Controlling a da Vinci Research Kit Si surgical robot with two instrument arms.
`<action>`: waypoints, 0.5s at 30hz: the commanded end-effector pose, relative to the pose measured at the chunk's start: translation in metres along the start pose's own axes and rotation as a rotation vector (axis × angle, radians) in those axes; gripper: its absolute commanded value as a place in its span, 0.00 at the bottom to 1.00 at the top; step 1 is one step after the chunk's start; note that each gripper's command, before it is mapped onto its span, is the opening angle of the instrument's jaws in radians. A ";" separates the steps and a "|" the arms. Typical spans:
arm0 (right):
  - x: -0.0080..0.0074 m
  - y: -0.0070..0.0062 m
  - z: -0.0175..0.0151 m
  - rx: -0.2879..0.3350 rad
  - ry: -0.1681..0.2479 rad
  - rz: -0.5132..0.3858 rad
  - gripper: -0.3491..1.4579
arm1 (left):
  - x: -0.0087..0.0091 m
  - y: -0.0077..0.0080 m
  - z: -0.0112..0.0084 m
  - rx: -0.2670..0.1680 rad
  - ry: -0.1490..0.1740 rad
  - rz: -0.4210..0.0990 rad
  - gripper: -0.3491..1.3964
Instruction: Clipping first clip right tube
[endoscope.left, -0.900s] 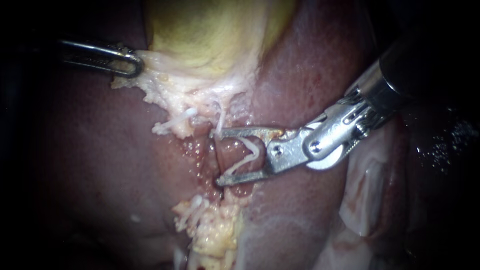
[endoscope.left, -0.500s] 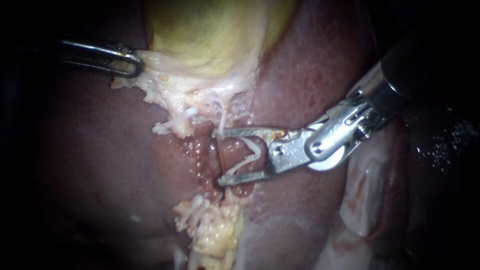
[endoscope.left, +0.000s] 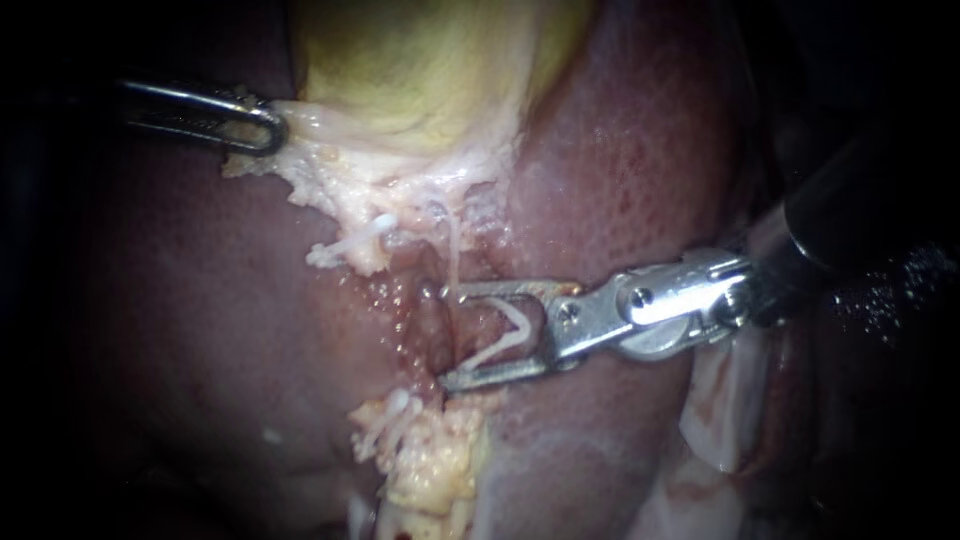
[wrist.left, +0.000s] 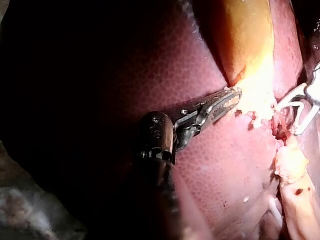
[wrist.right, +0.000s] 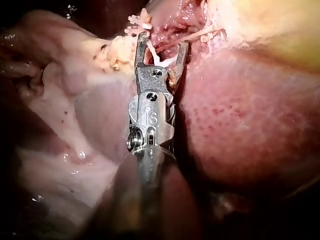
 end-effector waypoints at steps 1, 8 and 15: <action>-0.0001 -0.0001 0.0002 0.006 0.004 0.031 0.47 | 0.0000 0.0000 0.0000 0.000 0.000 0.000 0.00; -0.0005 -0.0001 0.0002 0.064 0.055 0.256 0.47 | 0.0000 0.0001 0.0000 0.000 0.000 0.000 0.00; -0.0013 0.0001 0.0009 0.089 0.106 0.397 0.46 | 0.0000 0.0001 -0.0001 0.000 0.000 0.000 0.00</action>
